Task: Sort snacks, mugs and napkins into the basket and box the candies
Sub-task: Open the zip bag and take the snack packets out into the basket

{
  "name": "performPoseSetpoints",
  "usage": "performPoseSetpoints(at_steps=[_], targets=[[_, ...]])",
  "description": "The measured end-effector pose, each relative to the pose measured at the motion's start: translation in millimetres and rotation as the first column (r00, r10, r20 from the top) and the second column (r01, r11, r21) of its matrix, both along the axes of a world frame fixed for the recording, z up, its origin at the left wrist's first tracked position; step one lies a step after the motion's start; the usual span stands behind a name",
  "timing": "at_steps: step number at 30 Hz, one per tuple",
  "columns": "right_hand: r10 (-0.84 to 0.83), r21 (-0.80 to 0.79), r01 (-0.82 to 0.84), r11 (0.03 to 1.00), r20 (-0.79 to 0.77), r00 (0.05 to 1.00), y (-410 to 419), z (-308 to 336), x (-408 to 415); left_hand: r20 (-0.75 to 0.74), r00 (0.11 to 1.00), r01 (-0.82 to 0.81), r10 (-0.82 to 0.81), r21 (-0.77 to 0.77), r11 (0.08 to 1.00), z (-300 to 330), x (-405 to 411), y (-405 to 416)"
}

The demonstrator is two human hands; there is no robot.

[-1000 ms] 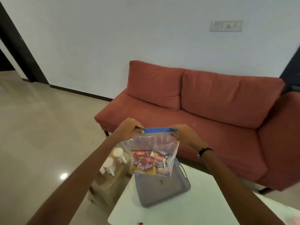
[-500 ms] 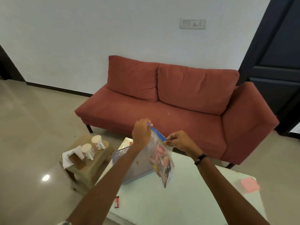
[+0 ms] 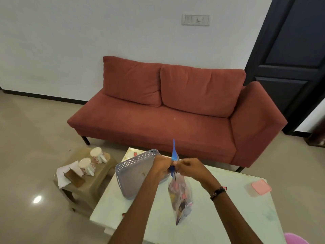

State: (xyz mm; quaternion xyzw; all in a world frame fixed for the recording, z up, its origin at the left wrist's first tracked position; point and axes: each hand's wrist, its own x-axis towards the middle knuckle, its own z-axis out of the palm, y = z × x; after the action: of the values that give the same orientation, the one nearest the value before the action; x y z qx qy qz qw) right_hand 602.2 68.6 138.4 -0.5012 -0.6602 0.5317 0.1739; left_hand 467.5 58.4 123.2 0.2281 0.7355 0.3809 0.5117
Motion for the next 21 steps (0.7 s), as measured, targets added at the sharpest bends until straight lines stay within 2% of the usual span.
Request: performPoseSetpoints(at_steps=[2, 4, 7, 11, 18, 21], targets=[[-0.149, -0.144, 0.135, 0.980, -0.091, 0.985, -3.8, -8.9, -3.2, 0.061, 0.997, -0.038, 0.037, 0.010, 0.999, -9.0, -6.4, -2.7], [-0.242, -0.184, 0.221, 0.958, -0.101, 0.965, -8.0, -18.4, -11.9, 0.045, 0.998, -0.046, 0.046, 0.009, 0.999, -19.7, -12.4, -1.5], [-0.313, -0.238, 0.275, 0.932, -0.140, 0.939, -14.8, -27.2, -28.0, -0.043, 0.999, 0.003, -0.004, -0.018, 1.000, -29.9, -21.8, -3.5], [-0.408, -0.321, 0.335, 0.886, -0.196, 0.892, -19.0, -28.1, -47.6, -0.036, 0.999, 0.019, -0.016, 0.094, 0.995, -31.5, -32.5, -16.9], [-0.498, -0.242, 0.464, 0.852, -0.103, 0.861, -12.1, -39.0, -73.8, 0.023, 0.995, 0.093, -0.099, 0.183, 0.979, -25.3, -47.3, -30.1], [-0.516, -0.262, 0.468, 0.844, -0.157, 0.842, -10.4, -39.1, -75.3, 0.116, 0.986, 0.096, -0.121, 0.198, 0.975, -21.1, -56.8, -34.1]])
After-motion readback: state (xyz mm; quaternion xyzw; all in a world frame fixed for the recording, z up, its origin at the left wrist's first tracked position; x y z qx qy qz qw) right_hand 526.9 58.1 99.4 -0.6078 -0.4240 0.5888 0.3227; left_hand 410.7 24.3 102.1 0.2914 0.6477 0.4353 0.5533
